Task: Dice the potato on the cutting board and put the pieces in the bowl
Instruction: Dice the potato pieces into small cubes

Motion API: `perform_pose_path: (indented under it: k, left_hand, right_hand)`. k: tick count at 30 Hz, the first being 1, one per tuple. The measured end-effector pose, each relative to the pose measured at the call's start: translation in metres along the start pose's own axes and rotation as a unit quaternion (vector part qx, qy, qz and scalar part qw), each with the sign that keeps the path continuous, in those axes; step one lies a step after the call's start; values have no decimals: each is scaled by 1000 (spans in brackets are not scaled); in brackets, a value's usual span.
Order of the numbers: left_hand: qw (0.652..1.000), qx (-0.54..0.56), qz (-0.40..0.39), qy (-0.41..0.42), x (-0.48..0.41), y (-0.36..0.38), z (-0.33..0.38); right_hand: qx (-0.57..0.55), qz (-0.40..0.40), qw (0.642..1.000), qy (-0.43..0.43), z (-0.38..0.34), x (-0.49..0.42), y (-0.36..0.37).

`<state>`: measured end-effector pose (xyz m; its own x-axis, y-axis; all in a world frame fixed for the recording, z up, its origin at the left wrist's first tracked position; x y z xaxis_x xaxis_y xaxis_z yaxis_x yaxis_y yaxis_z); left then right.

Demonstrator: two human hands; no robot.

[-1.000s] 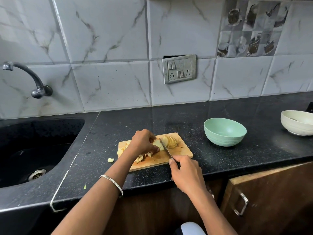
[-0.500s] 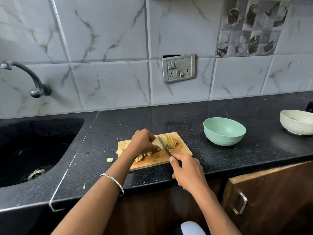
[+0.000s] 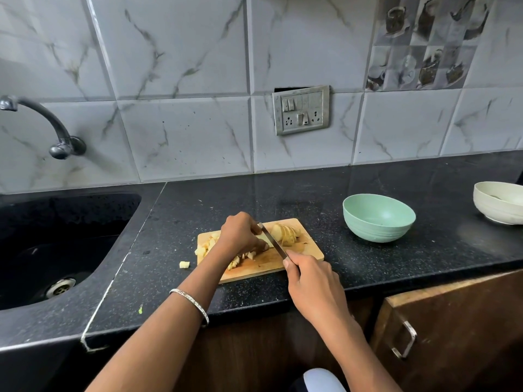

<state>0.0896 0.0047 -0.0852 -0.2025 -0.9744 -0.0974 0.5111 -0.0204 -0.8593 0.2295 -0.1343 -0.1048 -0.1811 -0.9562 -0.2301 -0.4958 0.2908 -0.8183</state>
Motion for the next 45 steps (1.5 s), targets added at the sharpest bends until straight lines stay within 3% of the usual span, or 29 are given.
perform_pose_path:
  k: [28, 45]
  left_hand:
    - [999, 28, 35, -3, 8, -3, -9]
    - [996, 69, 54, -12, 13, -1, -8]
  right_hand:
    - [101, -45, 994, 16, -29, -19, 10]
    - [34, -3, 999, 3, -22, -1, -22]
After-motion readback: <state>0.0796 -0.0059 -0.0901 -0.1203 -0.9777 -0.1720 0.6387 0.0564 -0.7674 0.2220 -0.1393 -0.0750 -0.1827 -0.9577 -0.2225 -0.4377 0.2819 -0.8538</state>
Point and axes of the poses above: each hand's wrist, its own x-axis away from the middle knuckle, its own y-axis out of the palm, z = x × y, the point moved 6 cm from there along -x, towards the middle knuckle, and after that the axes turned 2 degrees about y, right-handed, at the moved point
